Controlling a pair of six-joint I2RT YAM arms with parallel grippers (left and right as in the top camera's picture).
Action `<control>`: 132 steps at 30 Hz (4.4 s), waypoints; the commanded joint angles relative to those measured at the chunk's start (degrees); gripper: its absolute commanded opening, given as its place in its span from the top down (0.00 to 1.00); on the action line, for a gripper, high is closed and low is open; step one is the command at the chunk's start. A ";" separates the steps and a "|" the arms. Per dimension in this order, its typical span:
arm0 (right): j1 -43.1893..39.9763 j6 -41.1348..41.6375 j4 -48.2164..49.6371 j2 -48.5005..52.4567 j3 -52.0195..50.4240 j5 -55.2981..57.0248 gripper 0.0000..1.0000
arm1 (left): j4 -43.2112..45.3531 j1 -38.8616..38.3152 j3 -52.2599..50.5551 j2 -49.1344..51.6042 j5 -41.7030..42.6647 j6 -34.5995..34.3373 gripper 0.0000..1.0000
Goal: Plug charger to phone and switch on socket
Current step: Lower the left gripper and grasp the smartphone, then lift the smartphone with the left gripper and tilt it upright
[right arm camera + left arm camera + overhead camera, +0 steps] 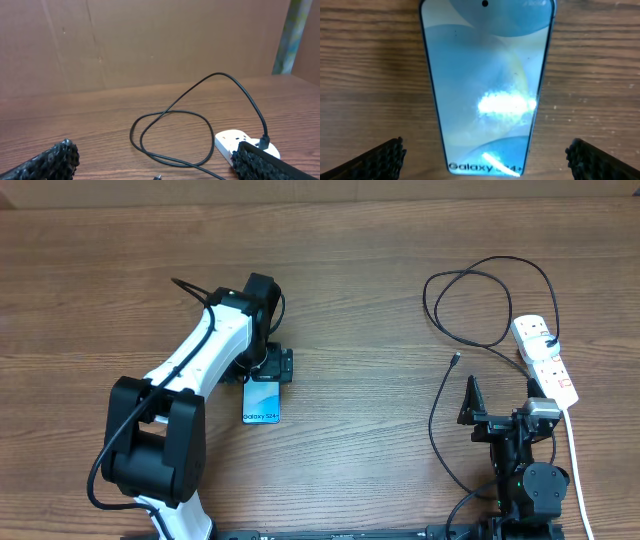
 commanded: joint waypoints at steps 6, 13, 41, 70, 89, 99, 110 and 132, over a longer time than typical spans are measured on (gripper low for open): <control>-0.15 -0.24 0.13 -0.57 -0.61 -0.33 0.00 | 5.88 -0.55 -5.53 0.42 0.76 -0.83 0.01; -0.15 -0.24 0.13 -0.57 -0.61 -0.35 0.00 | 9.51 -0.55 -8.46 0.42 0.74 -2.54 0.00; -0.15 -0.24 0.13 -0.57 -0.61 -0.35 0.00 | 15.61 -0.55 -11.45 0.63 0.52 -2.51 0.00; -0.15 -0.24 0.13 -0.57 -0.61 -0.35 0.00 | 16.48 -0.55 -15.32 0.63 0.52 -2.69 0.20; -0.15 -0.24 0.15 -0.57 -0.61 -0.35 0.00 | 12.74 -0.52 -11.30 0.61 0.76 -2.75 0.44; -0.15 -0.24 0.13 -0.57 -0.61 -0.35 0.00 | 5.01 -0.52 -3.06 0.61 4.28 -2.93 0.45; -0.15 -0.24 0.13 -0.57 -0.61 -0.35 0.00 | -3.78 0.02 5.20 0.61 16.39 -4.68 0.45; -0.15 -0.24 0.13 -0.57 -0.61 -0.35 0.00 | -16.46 2.89 16.00 0.61 42.40 -3.26 0.48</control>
